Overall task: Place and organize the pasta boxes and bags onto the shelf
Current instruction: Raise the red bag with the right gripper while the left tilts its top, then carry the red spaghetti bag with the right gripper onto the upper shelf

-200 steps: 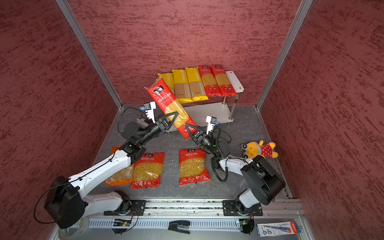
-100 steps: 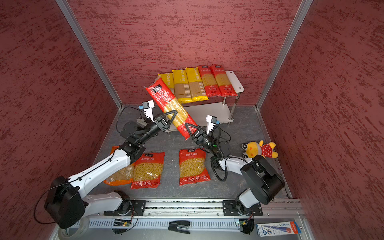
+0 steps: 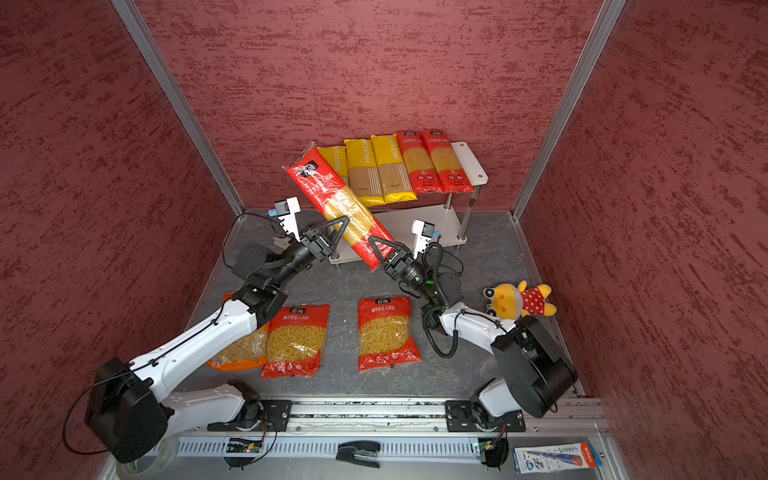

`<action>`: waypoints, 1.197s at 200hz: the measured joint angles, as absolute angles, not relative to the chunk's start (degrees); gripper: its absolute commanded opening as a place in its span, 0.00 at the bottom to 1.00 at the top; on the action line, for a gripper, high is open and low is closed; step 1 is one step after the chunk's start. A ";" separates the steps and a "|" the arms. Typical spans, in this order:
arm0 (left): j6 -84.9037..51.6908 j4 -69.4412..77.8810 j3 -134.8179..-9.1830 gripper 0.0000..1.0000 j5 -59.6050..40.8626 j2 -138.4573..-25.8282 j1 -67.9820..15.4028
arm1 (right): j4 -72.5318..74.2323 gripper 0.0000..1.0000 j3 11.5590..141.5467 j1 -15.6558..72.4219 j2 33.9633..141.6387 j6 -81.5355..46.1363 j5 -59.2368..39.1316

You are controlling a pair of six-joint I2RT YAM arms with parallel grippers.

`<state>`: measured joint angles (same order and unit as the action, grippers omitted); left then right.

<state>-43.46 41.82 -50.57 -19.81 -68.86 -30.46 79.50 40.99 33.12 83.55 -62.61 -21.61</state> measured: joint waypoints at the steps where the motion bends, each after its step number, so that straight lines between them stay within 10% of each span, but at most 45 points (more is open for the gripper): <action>1: -43.44 41.85 -50.57 0.66 -19.81 -68.82 -30.46 | 79.44 0.00 41.06 33.08 83.53 -62.59 -21.61; 93: -43.00 43.13 -48.36 0.67 -19.16 -65.63 -29.82 | 68.86 0.00 48.84 25.30 81.23 -63.05 -21.30; 239: -42.81 33.61 -29.15 0.67 -13.15 -52.80 -31.42 | 25.65 0.00 77.01 -11.86 81.06 -69.17 -29.12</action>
<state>-42.81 33.61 -29.15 -13.15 -52.80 -31.42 25.65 77.01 -11.86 81.06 -69.17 -29.12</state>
